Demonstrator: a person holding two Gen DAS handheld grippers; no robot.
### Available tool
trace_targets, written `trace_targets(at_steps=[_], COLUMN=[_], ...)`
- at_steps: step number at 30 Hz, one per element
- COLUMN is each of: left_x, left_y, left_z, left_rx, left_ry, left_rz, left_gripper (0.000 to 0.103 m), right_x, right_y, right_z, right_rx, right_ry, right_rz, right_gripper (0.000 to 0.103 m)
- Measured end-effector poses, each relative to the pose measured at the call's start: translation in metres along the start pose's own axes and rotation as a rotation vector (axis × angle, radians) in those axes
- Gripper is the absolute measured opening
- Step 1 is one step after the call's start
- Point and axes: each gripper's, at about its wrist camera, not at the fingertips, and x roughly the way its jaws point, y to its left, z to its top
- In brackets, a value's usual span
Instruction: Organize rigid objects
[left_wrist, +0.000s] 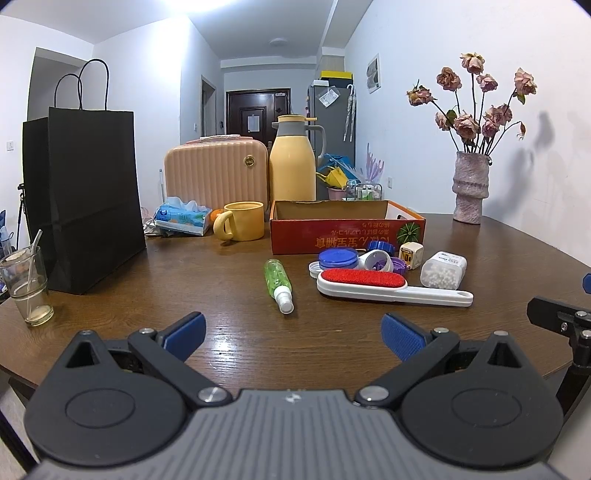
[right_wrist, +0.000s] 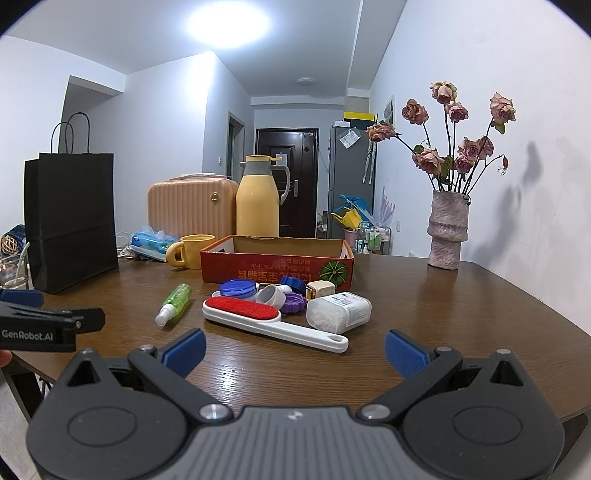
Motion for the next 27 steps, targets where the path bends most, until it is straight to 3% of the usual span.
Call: trace_targets(at_steps=[27], left_x=[-0.0015], left_y=[0.0011], left_z=[0.0005], left_rx=[-0.003], left_ry=[-0.007], left_rz=[0.002], left_gripper=[0.103], right_x=[-0.0007], right_y=[-0.0005], right_z=[-0.0002], right_rx=[-0.001], right_ry=[-0.003], right_rz=[0.002], right_gripper=[0.103])
